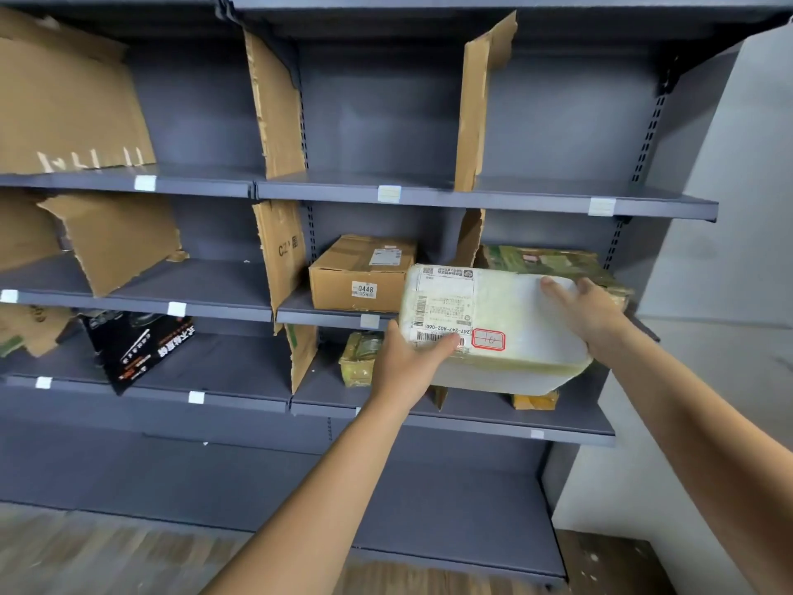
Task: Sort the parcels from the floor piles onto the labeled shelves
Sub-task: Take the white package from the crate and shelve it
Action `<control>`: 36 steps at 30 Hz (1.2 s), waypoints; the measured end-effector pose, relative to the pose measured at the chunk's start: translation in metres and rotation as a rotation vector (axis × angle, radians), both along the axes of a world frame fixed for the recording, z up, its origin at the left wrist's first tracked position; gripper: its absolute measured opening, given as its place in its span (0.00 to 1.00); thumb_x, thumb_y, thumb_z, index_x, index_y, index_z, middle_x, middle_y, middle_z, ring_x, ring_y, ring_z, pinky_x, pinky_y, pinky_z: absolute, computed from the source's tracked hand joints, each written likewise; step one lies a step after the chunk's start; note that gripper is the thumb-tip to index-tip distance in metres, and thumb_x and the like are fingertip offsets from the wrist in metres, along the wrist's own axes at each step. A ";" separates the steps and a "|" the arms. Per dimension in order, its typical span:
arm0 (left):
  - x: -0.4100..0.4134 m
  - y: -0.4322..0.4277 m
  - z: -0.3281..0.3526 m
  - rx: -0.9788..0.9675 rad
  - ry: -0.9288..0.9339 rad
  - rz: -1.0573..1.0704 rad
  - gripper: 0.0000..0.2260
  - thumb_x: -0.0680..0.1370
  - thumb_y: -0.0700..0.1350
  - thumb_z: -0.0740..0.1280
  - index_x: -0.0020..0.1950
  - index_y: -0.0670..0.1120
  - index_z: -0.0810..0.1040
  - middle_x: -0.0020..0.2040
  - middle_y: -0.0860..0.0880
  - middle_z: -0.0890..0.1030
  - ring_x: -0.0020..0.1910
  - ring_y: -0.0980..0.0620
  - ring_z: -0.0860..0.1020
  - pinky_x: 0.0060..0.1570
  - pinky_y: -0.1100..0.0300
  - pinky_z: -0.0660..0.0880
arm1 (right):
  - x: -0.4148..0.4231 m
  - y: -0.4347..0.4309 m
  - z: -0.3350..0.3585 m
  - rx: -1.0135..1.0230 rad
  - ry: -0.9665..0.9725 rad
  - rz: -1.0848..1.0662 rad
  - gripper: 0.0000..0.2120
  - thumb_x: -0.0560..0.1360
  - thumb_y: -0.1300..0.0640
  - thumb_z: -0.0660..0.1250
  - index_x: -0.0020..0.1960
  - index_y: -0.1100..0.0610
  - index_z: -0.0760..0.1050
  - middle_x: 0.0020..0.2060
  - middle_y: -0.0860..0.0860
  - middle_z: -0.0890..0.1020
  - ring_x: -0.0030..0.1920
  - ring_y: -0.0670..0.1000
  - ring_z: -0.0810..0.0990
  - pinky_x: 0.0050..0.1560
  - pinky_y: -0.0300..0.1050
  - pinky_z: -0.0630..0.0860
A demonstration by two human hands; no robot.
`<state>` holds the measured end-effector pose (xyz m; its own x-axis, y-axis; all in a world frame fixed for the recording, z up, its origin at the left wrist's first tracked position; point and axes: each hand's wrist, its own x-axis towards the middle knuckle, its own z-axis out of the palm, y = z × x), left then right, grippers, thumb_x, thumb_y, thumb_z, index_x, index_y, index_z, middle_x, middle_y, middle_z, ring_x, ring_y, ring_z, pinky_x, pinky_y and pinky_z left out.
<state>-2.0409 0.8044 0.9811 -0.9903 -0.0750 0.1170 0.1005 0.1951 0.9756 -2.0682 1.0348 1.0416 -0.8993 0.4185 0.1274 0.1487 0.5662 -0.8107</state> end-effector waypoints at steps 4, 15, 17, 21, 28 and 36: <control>0.029 -0.013 -0.001 0.051 -0.011 0.044 0.25 0.66 0.57 0.75 0.60 0.53 0.75 0.53 0.60 0.83 0.53 0.59 0.80 0.50 0.57 0.77 | 0.018 -0.013 -0.005 -0.051 0.027 0.072 0.34 0.80 0.40 0.59 0.76 0.62 0.60 0.70 0.60 0.70 0.66 0.62 0.71 0.51 0.46 0.64; 0.098 -0.058 -0.038 0.148 -0.013 0.159 0.16 0.79 0.43 0.68 0.66 0.48 0.72 0.58 0.55 0.80 0.56 0.57 0.78 0.54 0.59 0.74 | 0.069 -0.068 -0.048 -0.208 0.016 0.238 0.24 0.80 0.44 0.61 0.66 0.60 0.67 0.59 0.55 0.76 0.53 0.55 0.73 0.49 0.45 0.68; 0.100 -0.067 -0.046 0.178 -0.046 0.179 0.16 0.79 0.45 0.68 0.66 0.48 0.70 0.60 0.53 0.79 0.58 0.53 0.77 0.62 0.49 0.73 | 0.075 -0.076 -0.050 -0.226 -0.001 0.246 0.25 0.80 0.44 0.61 0.68 0.60 0.66 0.62 0.56 0.76 0.56 0.56 0.74 0.50 0.44 0.67; 0.097 -0.084 -0.056 0.178 -0.028 0.162 0.15 0.79 0.46 0.68 0.65 0.50 0.71 0.60 0.54 0.79 0.61 0.52 0.77 0.66 0.46 0.71 | 0.078 -0.089 -0.049 -0.222 -0.009 0.252 0.30 0.79 0.42 0.61 0.74 0.59 0.63 0.67 0.55 0.74 0.64 0.56 0.74 0.53 0.44 0.67; 0.074 -0.104 -0.055 0.189 -0.019 0.028 0.18 0.77 0.51 0.69 0.66 0.54 0.73 0.61 0.55 0.81 0.62 0.52 0.77 0.67 0.44 0.70 | 0.081 -0.104 -0.038 -0.188 0.011 0.183 0.27 0.80 0.43 0.60 0.73 0.58 0.64 0.66 0.55 0.74 0.57 0.54 0.72 0.51 0.43 0.65; 0.046 -0.123 -0.048 0.181 -0.007 -0.045 0.22 0.69 0.59 0.69 0.62 0.58 0.75 0.59 0.58 0.82 0.61 0.52 0.78 0.64 0.43 0.73 | 0.076 -0.125 -0.026 -0.156 0.052 0.083 0.30 0.81 0.45 0.61 0.76 0.59 0.60 0.70 0.55 0.72 0.68 0.56 0.71 0.54 0.41 0.64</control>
